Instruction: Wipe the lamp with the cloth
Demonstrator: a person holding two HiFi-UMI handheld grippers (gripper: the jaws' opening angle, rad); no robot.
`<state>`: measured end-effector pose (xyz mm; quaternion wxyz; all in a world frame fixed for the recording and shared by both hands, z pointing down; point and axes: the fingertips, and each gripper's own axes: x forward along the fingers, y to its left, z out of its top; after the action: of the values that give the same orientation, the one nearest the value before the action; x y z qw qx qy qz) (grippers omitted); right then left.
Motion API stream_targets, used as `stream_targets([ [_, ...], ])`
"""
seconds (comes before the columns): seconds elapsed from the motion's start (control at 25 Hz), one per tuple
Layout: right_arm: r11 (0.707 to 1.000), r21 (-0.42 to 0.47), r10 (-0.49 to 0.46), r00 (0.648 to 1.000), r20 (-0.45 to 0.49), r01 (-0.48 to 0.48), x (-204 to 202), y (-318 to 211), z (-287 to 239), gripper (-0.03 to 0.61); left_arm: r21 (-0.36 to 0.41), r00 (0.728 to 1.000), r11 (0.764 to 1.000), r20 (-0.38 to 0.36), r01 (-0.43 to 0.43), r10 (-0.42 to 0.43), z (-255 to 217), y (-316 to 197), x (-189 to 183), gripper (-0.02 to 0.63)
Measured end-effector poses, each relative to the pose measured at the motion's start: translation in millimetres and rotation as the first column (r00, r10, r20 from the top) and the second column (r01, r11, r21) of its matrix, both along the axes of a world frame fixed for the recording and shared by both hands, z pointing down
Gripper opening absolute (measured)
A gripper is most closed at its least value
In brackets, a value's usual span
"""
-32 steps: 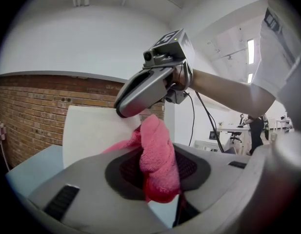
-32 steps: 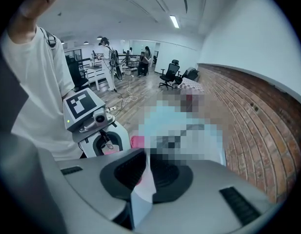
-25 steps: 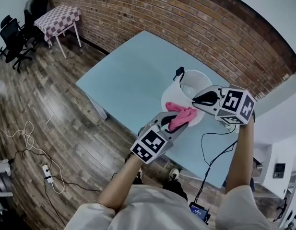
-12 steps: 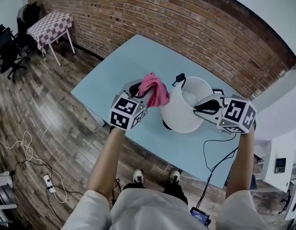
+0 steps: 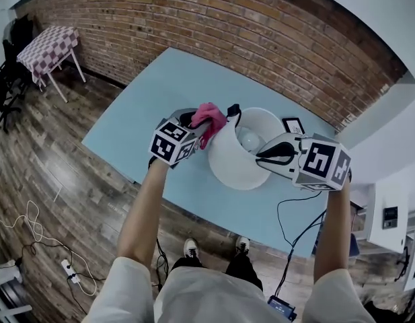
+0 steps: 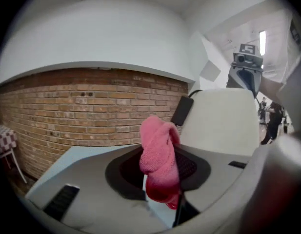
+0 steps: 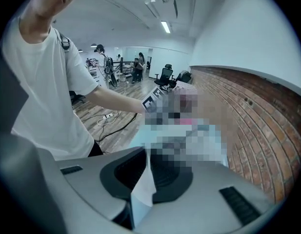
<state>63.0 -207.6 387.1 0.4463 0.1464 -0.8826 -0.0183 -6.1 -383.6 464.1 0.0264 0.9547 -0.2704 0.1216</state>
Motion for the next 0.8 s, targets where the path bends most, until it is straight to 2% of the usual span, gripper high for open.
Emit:
stream_targets([
  [0.12, 1.0, -0.006, 0.001, 1.0, 0.001, -0.001, 2, -3, -1, 0.046, -0.054, 0.992, 0.993, -0.079, -0.101, 0.097, 5, 17, 18, 0.141],
  [0.24, 1.0, -0.019, 0.003, 1.0, -0.004, -0.003, 2, -3, -2, 0.046, -0.092, 0.985, 0.988, -0.137, -0.12, 0.107, 7, 30, 21, 0.132],
  [0.44, 1.0, -0.013, -0.001, 1.0, -0.006, 0.001, 3, -2, -1, 0.046, -0.121, 0.983, 0.99, -0.176, -0.07, 0.048, 11, 52, 10, 0.126],
  [0.68, 0.999, 0.037, -0.014, 1.0, -0.011, 0.015, 4, -1, 5, 0.051, -0.132, 0.992, 0.99, -0.114, 0.041, -0.056, 19, 86, 2, 0.126],
  [0.8, 0.997, 0.068, -0.023, 1.0, -0.016, 0.024, -2, 2, 5, 0.054, -0.142, 0.986, 0.984, -0.11, 0.105, -0.122, 21, 103, -6, 0.127],
])
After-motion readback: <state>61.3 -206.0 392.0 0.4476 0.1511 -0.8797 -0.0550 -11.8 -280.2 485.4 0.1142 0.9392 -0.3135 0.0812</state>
